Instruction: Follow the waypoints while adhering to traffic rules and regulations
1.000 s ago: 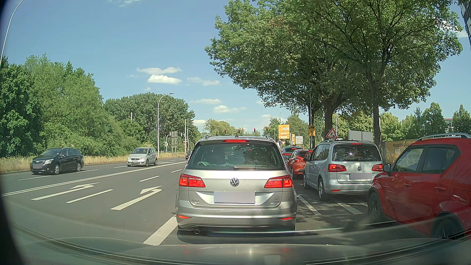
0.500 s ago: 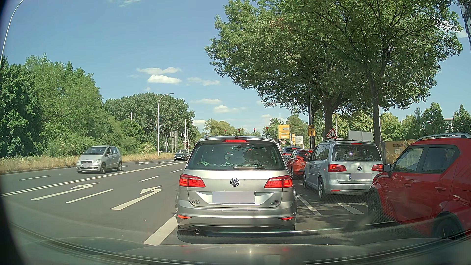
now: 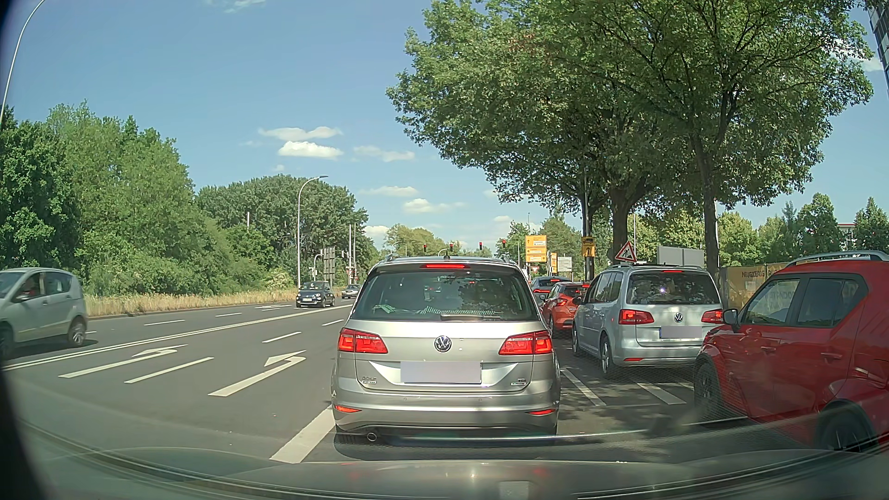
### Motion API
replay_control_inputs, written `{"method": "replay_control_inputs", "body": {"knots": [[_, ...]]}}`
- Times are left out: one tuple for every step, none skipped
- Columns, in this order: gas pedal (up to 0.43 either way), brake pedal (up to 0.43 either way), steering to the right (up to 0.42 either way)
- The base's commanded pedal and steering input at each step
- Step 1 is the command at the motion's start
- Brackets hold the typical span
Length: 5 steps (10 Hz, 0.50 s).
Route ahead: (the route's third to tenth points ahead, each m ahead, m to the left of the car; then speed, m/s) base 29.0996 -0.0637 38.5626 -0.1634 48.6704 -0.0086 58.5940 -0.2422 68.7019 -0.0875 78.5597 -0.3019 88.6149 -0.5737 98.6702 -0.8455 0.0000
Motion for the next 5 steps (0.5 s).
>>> {"method": "replay_control_inputs", "body": {"knots": [[0.0, 0.311, -0.001], [0.0, 0.311, -0.002], [0.0, 0.311, -0.001], [0.0, 0.311, -0.002], [0.0, 0.311, -0.002]]}}
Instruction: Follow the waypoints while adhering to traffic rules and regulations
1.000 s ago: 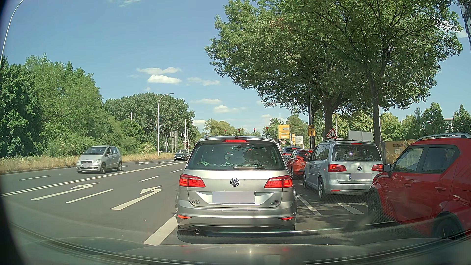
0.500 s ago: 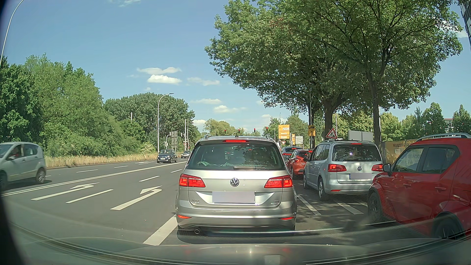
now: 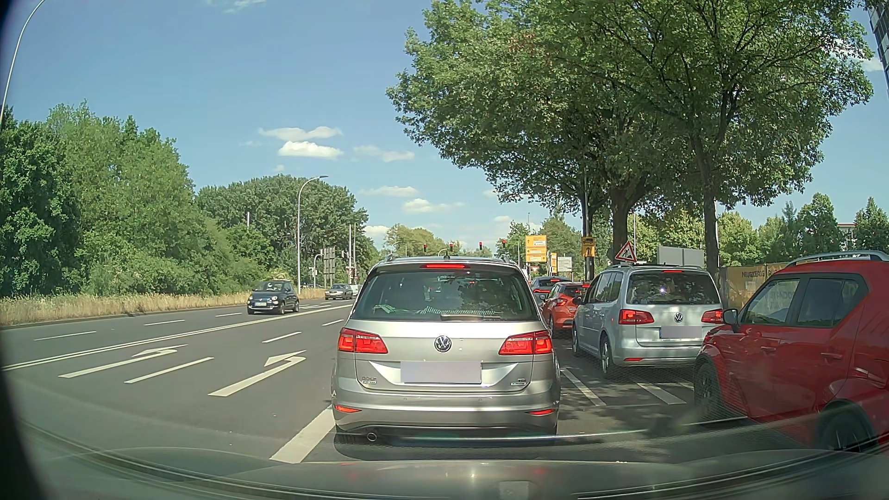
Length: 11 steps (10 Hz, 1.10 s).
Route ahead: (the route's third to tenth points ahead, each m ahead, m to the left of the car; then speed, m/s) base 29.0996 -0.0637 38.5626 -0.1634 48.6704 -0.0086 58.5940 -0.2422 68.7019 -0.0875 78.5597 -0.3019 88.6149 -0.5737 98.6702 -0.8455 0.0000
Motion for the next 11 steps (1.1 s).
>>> {"method": "replay_control_inputs", "body": {"knots": [[0.0, 0.311, -0.002], [0.0, 0.311, -0.002], [0.0, 0.311, -0.002], [0.0, 0.311, -0.002], [0.0, 0.311, -0.002], [0.0, 0.311, -0.001], [0.0, 0.311, -0.002], [0.0, 0.311, -0.001], [0.0, 0.311, -0.001], [0.0, 0.311, -0.001], [0.0, 0.311, -0.002]]}}
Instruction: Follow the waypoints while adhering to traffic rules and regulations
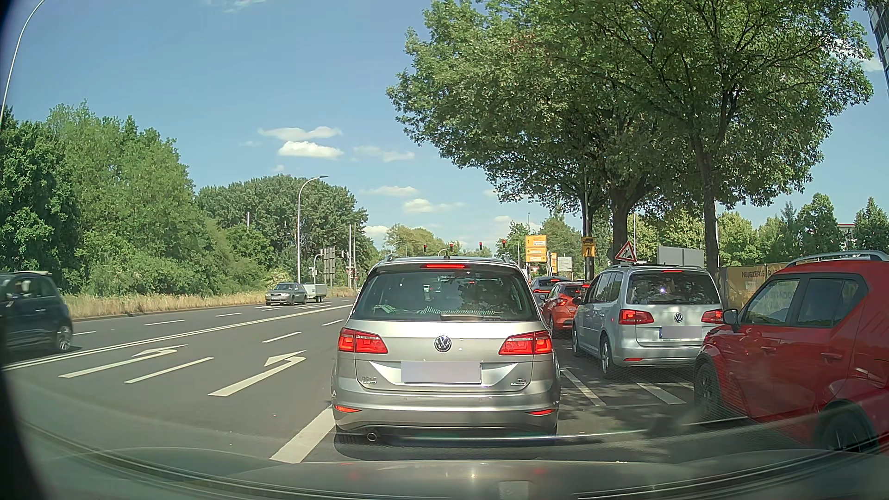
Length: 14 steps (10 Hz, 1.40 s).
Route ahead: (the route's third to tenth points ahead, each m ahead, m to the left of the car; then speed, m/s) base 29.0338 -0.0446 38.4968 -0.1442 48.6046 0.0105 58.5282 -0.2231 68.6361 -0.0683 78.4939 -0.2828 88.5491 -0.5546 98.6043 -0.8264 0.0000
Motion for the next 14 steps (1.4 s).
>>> {"method": "replay_control_inputs", "body": {"knots": [[0.0, 0.311, -0.002], [0.0, 0.311, -0.002], [0.0, 0.311, -0.002], [0.0, 0.311, -0.002], [0.0, 0.311, -0.001], [0.0, 0.311, -0.002], [0.0, 0.311, -0.002], [0.0, 0.311, -0.002], [0.0, 0.311, -0.002], [0.0, 0.311, -0.002], [0.0, 0.311, -0.002], [0.0, 0.311, -0.002], [0.0, 0.311, -0.002], [0.0, 0.311, -0.002]]}}
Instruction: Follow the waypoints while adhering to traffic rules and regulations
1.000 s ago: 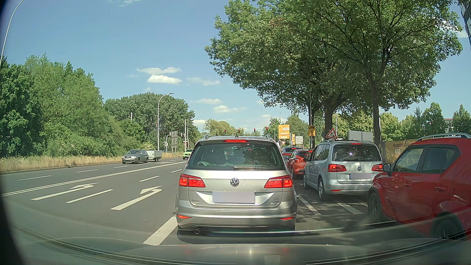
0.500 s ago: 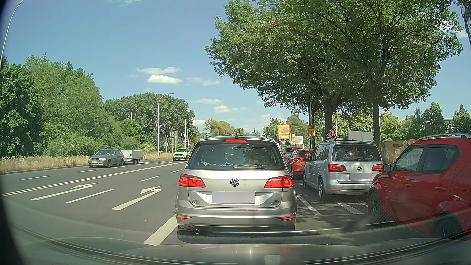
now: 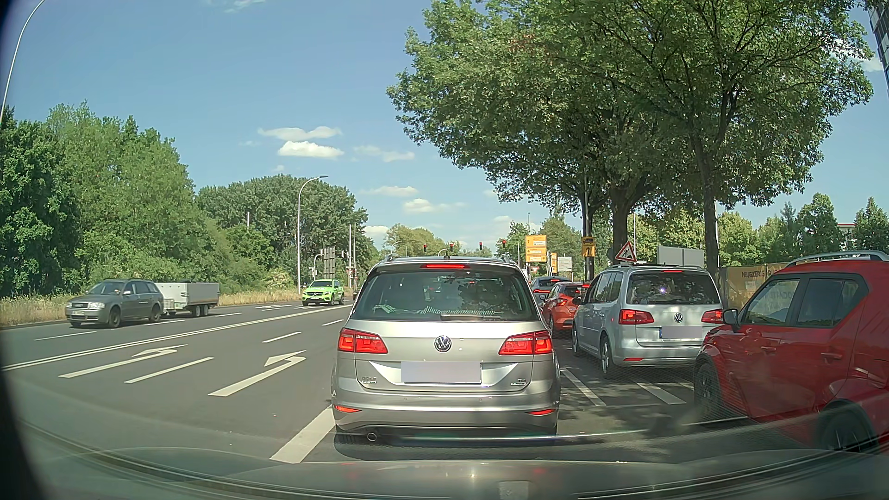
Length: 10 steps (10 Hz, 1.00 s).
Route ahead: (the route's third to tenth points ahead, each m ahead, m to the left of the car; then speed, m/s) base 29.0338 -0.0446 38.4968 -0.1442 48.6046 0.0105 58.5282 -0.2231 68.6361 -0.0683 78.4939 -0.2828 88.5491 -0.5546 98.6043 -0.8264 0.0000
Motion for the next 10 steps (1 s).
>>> {"method": "replay_control_inputs", "body": {"knots": [[0.0, 0.311, -0.002], [0.0, 0.311, -0.002], [0.0, 0.311, -0.002], [0.0, 0.311, -0.002], [0.0, 0.311, -0.002], [0.0, 0.311, -0.001], [0.0, 0.311, -0.002], [0.0, 0.311, -0.001], [0.0, 0.311, -0.002], [0.0, 0.311, -0.002]]}}
